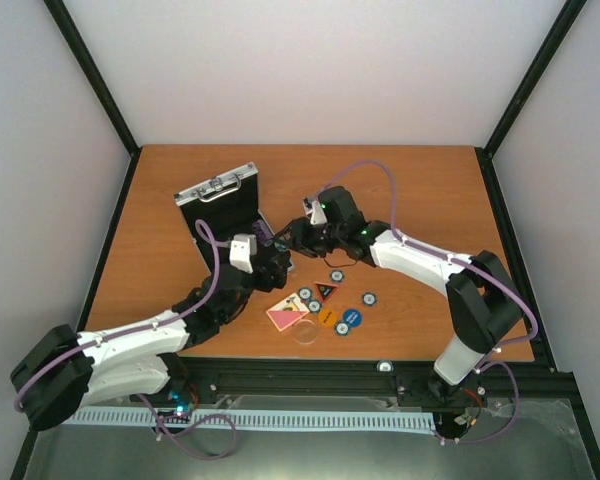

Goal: Pack up texas hold em set

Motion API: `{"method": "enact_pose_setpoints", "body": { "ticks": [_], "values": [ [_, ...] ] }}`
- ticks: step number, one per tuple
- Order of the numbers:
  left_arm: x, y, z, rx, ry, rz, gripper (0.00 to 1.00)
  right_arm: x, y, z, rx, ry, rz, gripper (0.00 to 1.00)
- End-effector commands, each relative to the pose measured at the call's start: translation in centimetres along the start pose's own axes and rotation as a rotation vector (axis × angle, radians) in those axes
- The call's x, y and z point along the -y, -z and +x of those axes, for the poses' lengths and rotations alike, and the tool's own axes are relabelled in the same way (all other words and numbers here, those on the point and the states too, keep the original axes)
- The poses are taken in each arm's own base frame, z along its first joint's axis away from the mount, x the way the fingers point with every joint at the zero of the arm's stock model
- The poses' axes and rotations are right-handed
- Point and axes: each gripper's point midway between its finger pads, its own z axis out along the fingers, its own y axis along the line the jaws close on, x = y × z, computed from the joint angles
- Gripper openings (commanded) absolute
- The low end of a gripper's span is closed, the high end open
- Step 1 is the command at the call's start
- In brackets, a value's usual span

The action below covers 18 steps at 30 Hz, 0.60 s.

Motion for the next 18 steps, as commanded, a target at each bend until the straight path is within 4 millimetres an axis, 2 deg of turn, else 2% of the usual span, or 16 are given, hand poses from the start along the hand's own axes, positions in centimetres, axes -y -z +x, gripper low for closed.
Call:
{"method": "enact_pose_setpoints", "body": {
  "ticks": [1,11,18],
  "values": [
    [0.8,-0.2,-1.6,0.079,0.046,0.016,0.99,-2.9,0.4,-0.4,0.009,0.03,-0.076,0.13],
    [0.7,-1.1,-2.3,0.128,0.041,-0.009,0.91,-5.3,1.3,-0.3,0.002,0.004,-0.157,0.13],
    [0.6,-1.3,-3.3,0.175,0.029,-0.031,0.87,-5.7,1.4,-0.1,-0.016,0.003,-0.169,0.13]
  ]
}}
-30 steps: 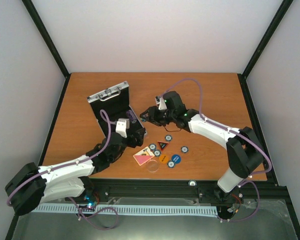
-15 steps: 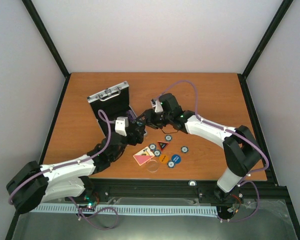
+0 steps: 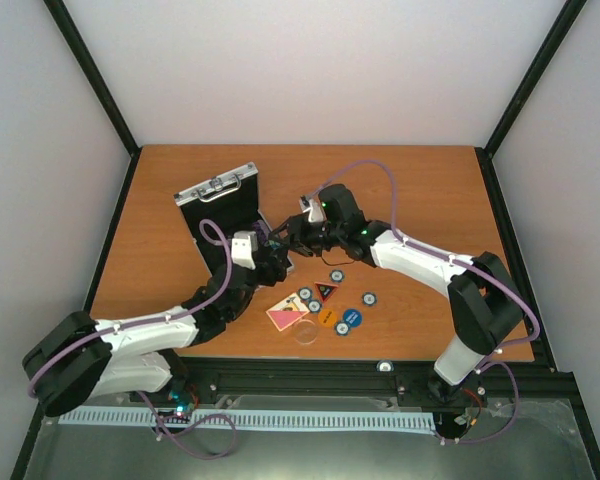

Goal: Pack up texas hold em set

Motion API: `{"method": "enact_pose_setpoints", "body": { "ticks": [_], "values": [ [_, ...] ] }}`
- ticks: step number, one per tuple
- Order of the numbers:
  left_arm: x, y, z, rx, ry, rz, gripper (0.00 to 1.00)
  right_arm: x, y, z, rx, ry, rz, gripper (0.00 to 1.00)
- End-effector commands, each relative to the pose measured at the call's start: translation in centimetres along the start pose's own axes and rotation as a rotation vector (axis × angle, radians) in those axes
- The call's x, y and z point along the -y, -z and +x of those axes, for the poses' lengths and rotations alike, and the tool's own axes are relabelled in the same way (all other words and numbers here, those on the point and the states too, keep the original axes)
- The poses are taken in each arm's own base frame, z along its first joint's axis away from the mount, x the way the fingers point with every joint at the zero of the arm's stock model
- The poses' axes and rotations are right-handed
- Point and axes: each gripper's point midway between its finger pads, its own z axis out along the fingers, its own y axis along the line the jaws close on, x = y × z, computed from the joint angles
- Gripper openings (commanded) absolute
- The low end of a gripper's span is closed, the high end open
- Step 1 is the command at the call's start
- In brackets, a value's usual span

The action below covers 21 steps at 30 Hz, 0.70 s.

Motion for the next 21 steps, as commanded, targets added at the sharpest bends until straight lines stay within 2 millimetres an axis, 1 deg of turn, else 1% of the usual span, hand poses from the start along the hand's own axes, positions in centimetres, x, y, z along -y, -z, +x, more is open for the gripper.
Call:
{"method": "enact_pose_setpoints", "body": {
  "ticks": [1,8,15,19,21],
  "values": [
    [1.3,-0.2,-2.7,0.108,0.018,0.019,0.86,-3.6,1.0,-0.4,0.011,0.044,-0.086,0.13],
    [1.3,-0.5,-3.0,0.137,0.023,0.013,0.8,-3.8,1.2,-0.2,0.002,0.046,-0.092,0.13],
    [1.8,-1.1,-3.1,0.145,0.024,0.025,0.7,-4.0,1.2,0.2,-0.023,0.035,-0.105,0.13],
    [2.1,-1.3,-3.3,0.155,0.025,0.034,0.69,-3.9,1.1,0.5,-0.039,0.026,-0.103,0.13],
    [2.2,-1.4,-3.5,0.161,0.022,0.034,0.66,-3.8,1.2,0.6,-0.043,0.023,-0.101,0.13]
  ]
}}
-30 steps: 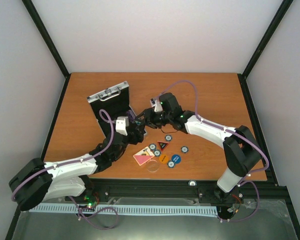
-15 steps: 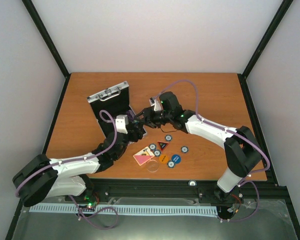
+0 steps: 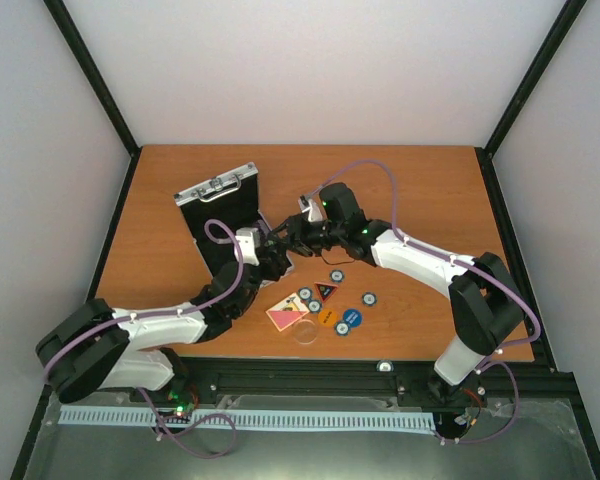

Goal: Pack up texas hold em set

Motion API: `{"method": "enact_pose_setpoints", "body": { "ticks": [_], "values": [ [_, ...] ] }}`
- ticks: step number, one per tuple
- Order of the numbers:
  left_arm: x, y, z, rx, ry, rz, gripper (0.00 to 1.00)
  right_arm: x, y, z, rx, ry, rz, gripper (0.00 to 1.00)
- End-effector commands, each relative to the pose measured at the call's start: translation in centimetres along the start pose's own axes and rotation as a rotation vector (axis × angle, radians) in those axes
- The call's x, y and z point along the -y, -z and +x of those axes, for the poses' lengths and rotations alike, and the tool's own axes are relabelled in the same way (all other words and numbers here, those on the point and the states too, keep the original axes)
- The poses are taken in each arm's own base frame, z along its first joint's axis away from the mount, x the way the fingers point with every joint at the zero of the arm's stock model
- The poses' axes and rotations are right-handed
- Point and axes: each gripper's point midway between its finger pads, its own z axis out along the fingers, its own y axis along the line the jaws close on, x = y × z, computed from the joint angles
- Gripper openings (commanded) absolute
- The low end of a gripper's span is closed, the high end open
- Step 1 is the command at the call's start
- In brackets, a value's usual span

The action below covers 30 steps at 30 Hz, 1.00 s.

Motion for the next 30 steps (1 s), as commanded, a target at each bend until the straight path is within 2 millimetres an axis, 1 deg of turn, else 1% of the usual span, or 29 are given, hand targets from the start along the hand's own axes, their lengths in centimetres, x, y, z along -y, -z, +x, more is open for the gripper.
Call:
{"method": "enact_pose_setpoints", "body": {
  "ticks": [1,3,6,7,10,12,15,22,24,27,29,30],
  "values": [
    [2.0,-0.5,-2.6,0.085,0.018,0.046,0.64,-3.0,0.9,0.2,-0.014,0.033,-0.069,0.13],
    [2.1,-0.6,-2.6,0.085,0.01,0.046,0.6,-3.1,0.9,0.3,-0.017,0.037,-0.071,0.13],
    [2.1,-0.7,-2.6,0.088,0.005,0.04,0.55,-3.1,0.9,0.4,-0.025,0.035,-0.072,0.13],
    [2.1,-0.7,-2.6,0.086,0.005,0.041,0.52,-3.1,0.9,0.4,-0.025,0.035,-0.071,0.13],
    [2.1,-0.7,-2.6,0.088,0.004,0.038,0.31,-3.1,0.9,0.5,-0.028,0.038,-0.068,0.13],
    [2.0,-0.7,-2.8,0.094,0.007,0.034,0.21,-3.0,1.0,0.6,-0.028,0.04,-0.066,0.13],
    [1.7,-0.5,-3.0,0.102,0.006,0.014,0.02,-3.0,1.1,0.6,-0.028,0.044,-0.063,0.13],
    [0.8,0.2,-3.1,0.117,-0.008,-0.009,0.01,-2.7,1.1,0.6,-0.025,0.046,-0.054,0.13],
    [0.6,0.4,-3.2,0.122,-0.025,-0.011,0.01,-2.5,1.1,0.6,-0.024,0.044,-0.048,0.15],
    [0.6,0.8,-3.4,0.126,-0.045,-0.007,0.01,-2.1,1.0,0.7,-0.021,0.041,-0.036,0.23],
    [0.5,1.0,-3.6,0.129,-0.055,-0.006,0.01,-2.0,1.0,0.6,-0.017,0.048,-0.031,0.33],
    [0.4,1.1,-3.6,0.129,-0.059,-0.009,0.01,-1.9,1.0,0.6,-0.016,0.052,-0.024,0.41]
  ]
}}
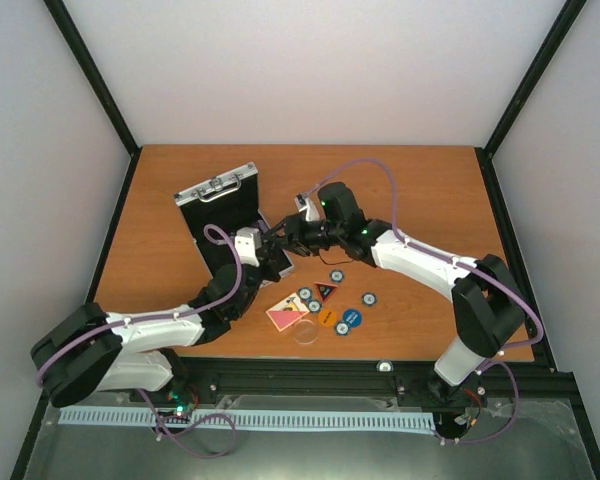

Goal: Pack up texas hold em set

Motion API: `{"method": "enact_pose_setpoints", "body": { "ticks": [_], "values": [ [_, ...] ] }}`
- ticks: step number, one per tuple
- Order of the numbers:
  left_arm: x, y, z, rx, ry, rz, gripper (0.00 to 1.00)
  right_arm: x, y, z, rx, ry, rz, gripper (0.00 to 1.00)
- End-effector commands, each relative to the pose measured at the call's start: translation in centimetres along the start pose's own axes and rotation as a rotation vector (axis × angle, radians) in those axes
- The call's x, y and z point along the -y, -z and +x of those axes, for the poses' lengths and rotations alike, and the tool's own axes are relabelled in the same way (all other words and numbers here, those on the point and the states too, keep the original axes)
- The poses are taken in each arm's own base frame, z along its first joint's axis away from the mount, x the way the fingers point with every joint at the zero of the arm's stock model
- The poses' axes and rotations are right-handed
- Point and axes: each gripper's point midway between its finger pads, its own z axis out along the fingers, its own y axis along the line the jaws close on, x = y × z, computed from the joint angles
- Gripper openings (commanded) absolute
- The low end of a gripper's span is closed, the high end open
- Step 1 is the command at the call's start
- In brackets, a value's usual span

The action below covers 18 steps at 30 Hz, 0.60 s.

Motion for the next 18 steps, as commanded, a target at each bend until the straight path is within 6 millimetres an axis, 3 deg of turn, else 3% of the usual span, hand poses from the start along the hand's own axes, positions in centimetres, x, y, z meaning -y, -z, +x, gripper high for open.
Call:
{"method": "enact_pose_setpoints", "body": {
  "ticks": [1,7,10,18],
  "values": [
    [-0.8,0.6,-2.1,0.076,-0.023,-0.045,0.01,-0.7,0.8,0.3,-0.01,0.026,0.007,0.46],
    [-1.1,1.1,-2.4,0.083,-0.024,-0.055,0.01,-0.3,0.6,0.5,-0.025,0.037,0.029,0.86],
    [-1.1,1.1,-2.2,0.073,-0.026,-0.055,0.01,-0.2,0.7,0.5,-0.025,0.046,0.041,0.95],
    [-1.0,0.8,-1.0,0.026,-0.043,-0.043,0.01,-0.9,1.4,-0.9,0.02,0.12,0.087,1.0]
  ]
}}
